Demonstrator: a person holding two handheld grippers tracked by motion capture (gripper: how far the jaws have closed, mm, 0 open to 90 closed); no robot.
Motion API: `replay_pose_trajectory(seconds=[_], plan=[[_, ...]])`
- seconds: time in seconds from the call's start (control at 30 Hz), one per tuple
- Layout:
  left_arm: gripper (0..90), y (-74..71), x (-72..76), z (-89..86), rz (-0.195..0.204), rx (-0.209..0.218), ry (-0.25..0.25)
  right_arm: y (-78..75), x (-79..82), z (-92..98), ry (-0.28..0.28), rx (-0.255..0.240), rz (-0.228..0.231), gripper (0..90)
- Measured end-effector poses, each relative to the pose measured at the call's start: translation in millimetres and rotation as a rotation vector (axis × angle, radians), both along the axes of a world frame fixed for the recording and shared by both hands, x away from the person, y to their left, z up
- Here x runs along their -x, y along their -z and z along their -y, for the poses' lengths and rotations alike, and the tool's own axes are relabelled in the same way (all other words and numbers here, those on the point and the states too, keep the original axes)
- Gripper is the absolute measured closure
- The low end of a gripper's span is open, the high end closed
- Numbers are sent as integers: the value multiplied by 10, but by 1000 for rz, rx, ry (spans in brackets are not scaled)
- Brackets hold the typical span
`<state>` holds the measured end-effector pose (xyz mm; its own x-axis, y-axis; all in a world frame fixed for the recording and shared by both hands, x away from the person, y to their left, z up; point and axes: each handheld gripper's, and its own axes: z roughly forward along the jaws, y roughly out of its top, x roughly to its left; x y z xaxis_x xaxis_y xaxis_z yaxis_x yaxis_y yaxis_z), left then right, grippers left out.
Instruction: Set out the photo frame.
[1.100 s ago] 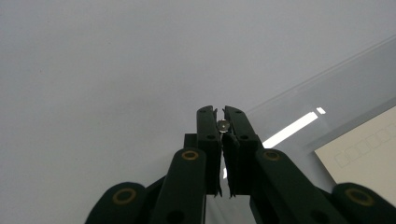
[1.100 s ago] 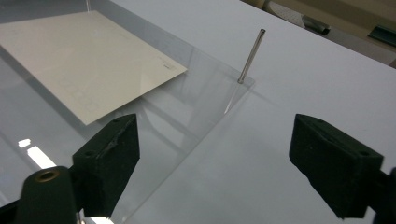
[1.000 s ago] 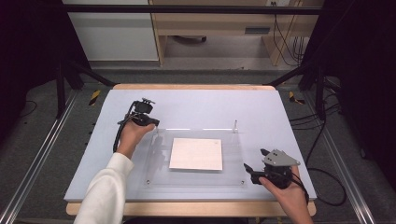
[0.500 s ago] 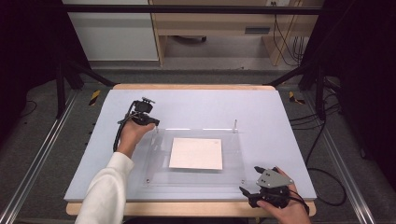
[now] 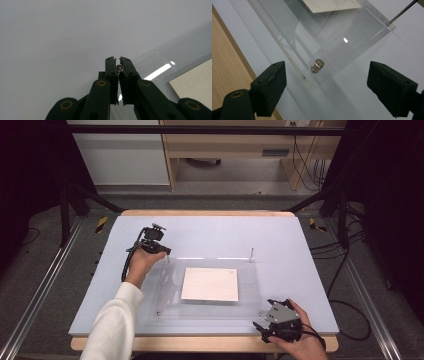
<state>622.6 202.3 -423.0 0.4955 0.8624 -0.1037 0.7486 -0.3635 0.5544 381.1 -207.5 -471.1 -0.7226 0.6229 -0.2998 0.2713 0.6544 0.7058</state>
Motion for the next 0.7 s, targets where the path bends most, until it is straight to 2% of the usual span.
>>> replay_pose_trajectory(seconds=[0.13,0.47,0.57,0.7], plan=[[848,3,2,2,1,-1,1,28,-42,0,7,10,6,198],[848,10,-4,1,1,3,1,39,-56,-28,8,7,38,210],[847,14,-3,0,3,7,2,45,-44,-64,-5,13,57,237],[847,15,-1,-6,6,4,11,46,-55,-70,-11,13,56,238]])
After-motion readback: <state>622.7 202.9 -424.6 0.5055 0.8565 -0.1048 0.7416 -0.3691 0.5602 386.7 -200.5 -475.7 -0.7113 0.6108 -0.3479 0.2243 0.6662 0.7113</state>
